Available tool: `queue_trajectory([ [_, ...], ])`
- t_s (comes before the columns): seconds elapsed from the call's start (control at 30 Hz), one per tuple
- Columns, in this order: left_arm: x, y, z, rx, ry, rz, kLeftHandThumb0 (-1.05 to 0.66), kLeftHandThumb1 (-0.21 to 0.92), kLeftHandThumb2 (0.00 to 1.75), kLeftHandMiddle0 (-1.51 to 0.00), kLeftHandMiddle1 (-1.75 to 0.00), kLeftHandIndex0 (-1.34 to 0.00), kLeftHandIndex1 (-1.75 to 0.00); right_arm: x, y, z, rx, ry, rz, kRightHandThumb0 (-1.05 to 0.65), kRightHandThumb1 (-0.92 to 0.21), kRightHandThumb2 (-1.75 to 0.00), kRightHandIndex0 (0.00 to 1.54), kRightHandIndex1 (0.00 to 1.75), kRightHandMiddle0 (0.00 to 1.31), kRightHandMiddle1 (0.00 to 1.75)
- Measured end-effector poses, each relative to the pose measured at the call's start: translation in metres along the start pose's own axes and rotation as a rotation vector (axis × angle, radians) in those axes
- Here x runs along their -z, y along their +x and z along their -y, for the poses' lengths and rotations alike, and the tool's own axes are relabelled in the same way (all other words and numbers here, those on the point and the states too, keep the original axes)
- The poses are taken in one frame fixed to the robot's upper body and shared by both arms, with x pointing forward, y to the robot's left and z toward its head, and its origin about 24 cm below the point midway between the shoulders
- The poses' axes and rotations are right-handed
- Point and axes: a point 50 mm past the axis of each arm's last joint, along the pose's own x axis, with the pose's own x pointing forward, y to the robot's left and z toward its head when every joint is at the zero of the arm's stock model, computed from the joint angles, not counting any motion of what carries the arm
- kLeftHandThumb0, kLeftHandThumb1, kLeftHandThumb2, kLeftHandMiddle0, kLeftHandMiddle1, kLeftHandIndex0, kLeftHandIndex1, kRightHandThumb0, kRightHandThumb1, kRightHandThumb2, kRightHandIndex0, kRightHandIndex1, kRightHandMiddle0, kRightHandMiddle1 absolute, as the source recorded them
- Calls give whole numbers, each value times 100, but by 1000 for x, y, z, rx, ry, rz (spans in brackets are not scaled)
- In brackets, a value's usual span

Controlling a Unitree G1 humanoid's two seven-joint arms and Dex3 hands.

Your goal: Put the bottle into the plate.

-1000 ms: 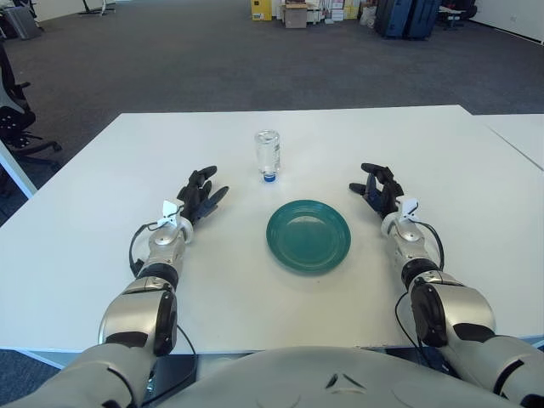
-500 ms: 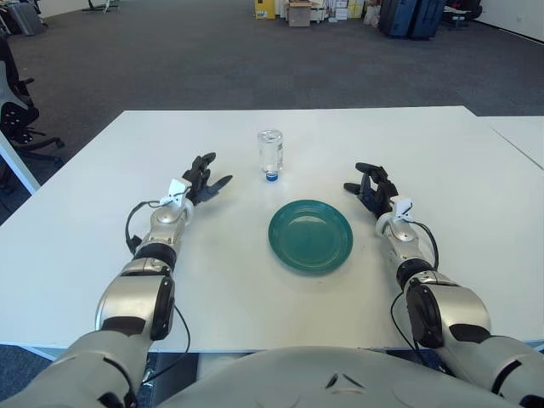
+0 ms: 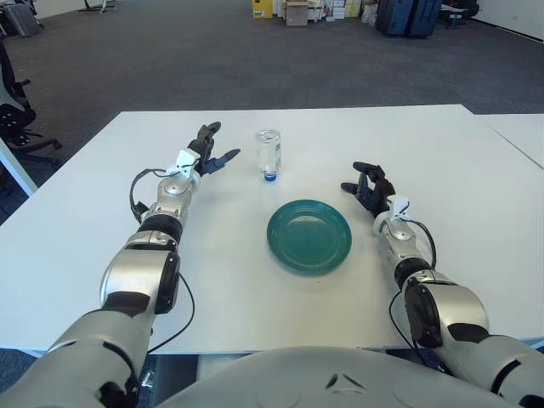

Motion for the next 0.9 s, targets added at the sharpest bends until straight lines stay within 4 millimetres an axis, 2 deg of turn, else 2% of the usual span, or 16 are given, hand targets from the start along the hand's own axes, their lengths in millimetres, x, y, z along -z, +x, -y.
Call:
queue_trajectory([
  [0.3, 6, 3, 25, 39, -33, -68, -98, 92, 4, -11, -1, 0, -28, 0, 0, 1, 11, 1, -3, -64, -92, -85, 62, 61, 10, 95],
  [0.5, 2, 8, 42, 74, -61, -82, -99, 92, 4, -9, 0, 0, -19, 0, 0, 1, 17, 0, -1, -63, -92, -86, 62, 62, 10, 96],
  [0.9, -5, 13, 58, 124, -15, -88, -100, 92, 4, -9, 0, 0, -8, -1, 1, 1, 20, -3, 2, -64, -92, -87, 61, 64, 10, 96],
])
